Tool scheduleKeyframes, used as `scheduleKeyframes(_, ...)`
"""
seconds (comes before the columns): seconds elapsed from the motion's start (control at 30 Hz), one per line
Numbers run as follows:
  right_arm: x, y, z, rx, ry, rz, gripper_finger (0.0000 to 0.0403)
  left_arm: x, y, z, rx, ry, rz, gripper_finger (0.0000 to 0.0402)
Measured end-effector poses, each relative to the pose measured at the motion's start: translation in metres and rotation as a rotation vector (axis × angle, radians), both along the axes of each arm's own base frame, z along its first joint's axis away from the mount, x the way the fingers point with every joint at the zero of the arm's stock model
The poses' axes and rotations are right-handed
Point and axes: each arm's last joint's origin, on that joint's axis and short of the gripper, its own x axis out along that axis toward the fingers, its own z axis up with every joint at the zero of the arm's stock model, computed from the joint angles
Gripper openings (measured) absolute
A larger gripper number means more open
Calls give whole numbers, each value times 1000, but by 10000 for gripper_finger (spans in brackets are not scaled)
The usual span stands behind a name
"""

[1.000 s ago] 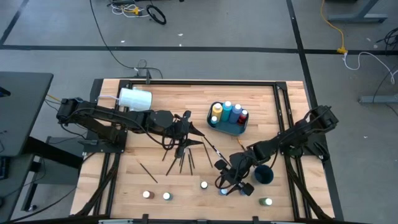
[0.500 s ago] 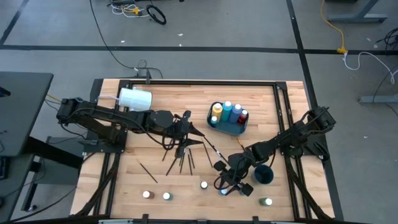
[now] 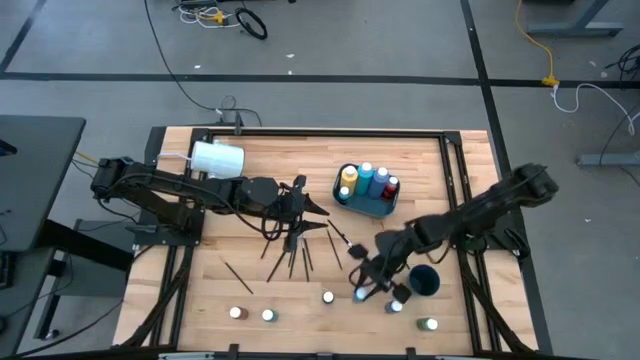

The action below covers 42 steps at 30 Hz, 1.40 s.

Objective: Pick & Place Paint Supplies
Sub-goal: Put the small blue paint bottle into the bin

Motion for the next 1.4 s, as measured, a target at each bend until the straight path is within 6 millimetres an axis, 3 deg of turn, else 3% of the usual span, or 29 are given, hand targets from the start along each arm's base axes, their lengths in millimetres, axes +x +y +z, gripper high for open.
scheduleKeyframes(0.27, -43, -54, 52, -296, -84, -451, 116, 0, 0, 0, -1, 1, -2, 137)
scheduleKeyframes(0.4, -56, -76, 61, -378, -92, -737, 123, 0, 0, 0, -1, 1, -3, 137)
scheduleKeyframes(0.67, -73, -107, 8, -435, 85, -952, 120, 0, 0, 0, 24, -1, -10, 137)
scheduleKeyframes(1.0, -87, -131, -28, -375, 154, -1154, 125, 0, 0, 0, 26, -1, -11, 137)
scheduleKeyframes(1.4, -93, -147, -39, -352, 147, -1268, 131, 0, 0, 0, 26, -1, -10, 137)
